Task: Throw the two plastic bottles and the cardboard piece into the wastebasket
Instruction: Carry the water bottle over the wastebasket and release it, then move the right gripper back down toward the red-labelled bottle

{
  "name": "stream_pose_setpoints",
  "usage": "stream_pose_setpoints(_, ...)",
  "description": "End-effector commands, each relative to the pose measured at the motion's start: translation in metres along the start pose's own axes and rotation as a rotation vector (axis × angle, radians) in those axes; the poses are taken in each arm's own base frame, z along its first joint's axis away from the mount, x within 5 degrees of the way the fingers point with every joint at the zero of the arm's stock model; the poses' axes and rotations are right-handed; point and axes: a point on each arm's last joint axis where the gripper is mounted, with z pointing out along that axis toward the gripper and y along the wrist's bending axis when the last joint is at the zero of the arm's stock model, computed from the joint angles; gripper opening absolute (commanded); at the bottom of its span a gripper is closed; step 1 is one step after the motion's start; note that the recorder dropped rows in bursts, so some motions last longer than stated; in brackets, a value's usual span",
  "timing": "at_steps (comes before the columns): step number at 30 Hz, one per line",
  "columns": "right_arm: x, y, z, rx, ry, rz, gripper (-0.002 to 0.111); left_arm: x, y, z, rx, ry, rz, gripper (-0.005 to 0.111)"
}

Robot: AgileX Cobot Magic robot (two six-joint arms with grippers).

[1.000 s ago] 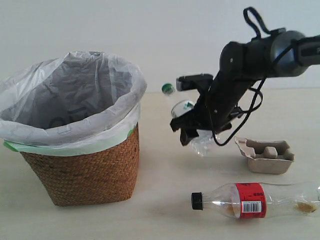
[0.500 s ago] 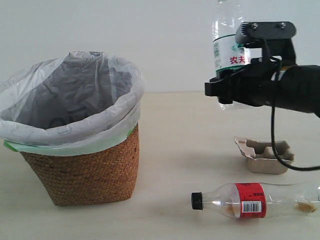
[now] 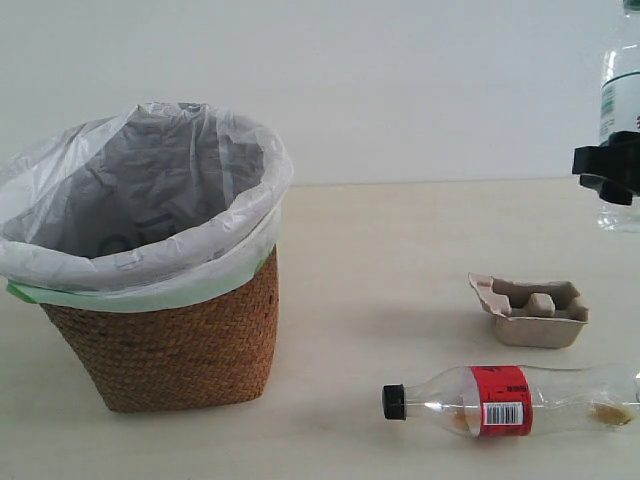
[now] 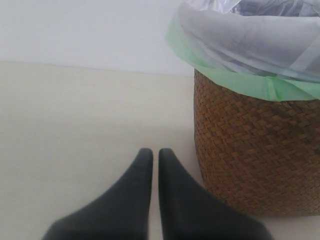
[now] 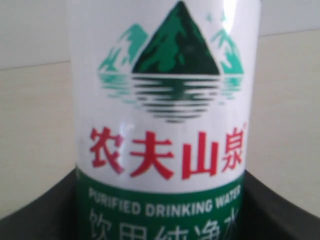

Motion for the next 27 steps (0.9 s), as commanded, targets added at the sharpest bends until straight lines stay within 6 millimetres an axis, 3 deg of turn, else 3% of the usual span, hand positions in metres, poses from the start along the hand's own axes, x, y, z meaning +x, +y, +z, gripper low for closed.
stream_pose_setpoints(1,0.003,-0.002,0.000,0.006,0.022,-0.008,0.000,0.001,0.000,0.000,-0.003,-0.005,-0.001,0.004)
stream_pose_setpoints(2,0.005,0.000,0.002,-0.001,0.035,-0.012,0.000,0.001,0.000,0.000,-0.003,-0.005,-0.001,0.004)
stream_pose_setpoints(5,0.004,0.041,0.011,-0.123,0.092,-0.015,0.000,0.001,0.000,0.000,-0.003,-0.005,-0.001,0.004)
stream_pose_setpoints(7,-0.010,0.092,0.003,-0.274,0.089,-0.092,0.000,0.001,0.000,0.000,-0.003,-0.005,-0.001,0.004)
stream_pose_setpoints(8,-0.032,0.147,-0.018,-0.442,0.040,-0.180,0.004,0.001,0.000,0.000,-0.003,-0.005,-0.001,0.004)
stream_pose_setpoints(10,-0.055,0.198,-0.050,-0.621,0.010,-0.203,0.027,0.001,0.000,0.000,-0.003,-0.005,-0.001,0.004)
stream_pose_setpoints(11,-0.064,0.213,-0.063,-0.678,0.005,-0.223,0.042,0.001,0.000,0.000,-0.003,-0.005,-0.001,0.004)
stream_pose_setpoints(12,-0.076,0.228,-0.078,-0.731,-0.014,-0.230,0.064,0.001,0.000,0.000,-0.003,-0.005,-0.001,0.004)
stream_pose_setpoints(13,-0.087,0.235,-0.087,-0.756,-0.018,-0.191,0.081,0.001,0.000,0.000,-0.003,-0.005,-0.001,0.004)
stream_pose_setpoints(14,-0.093,0.237,-0.090,-0.759,0.010,-0.141,0.085,0.001,0.000,0.000,-0.003,-0.005,-0.001,0.004)
stream_pose_setpoints(19,-0.094,0.224,-0.079,-0.526,0.113,-0.224,0.065,0.001,0.000,0.000,-0.003,-0.005,-0.001,0.004)
stream_pose_setpoints(27,-0.089,0.189,-0.064,-0.140,0.151,-0.388,0.069,0.001,0.000,0.000,-0.003,-0.005,-0.001,0.004)
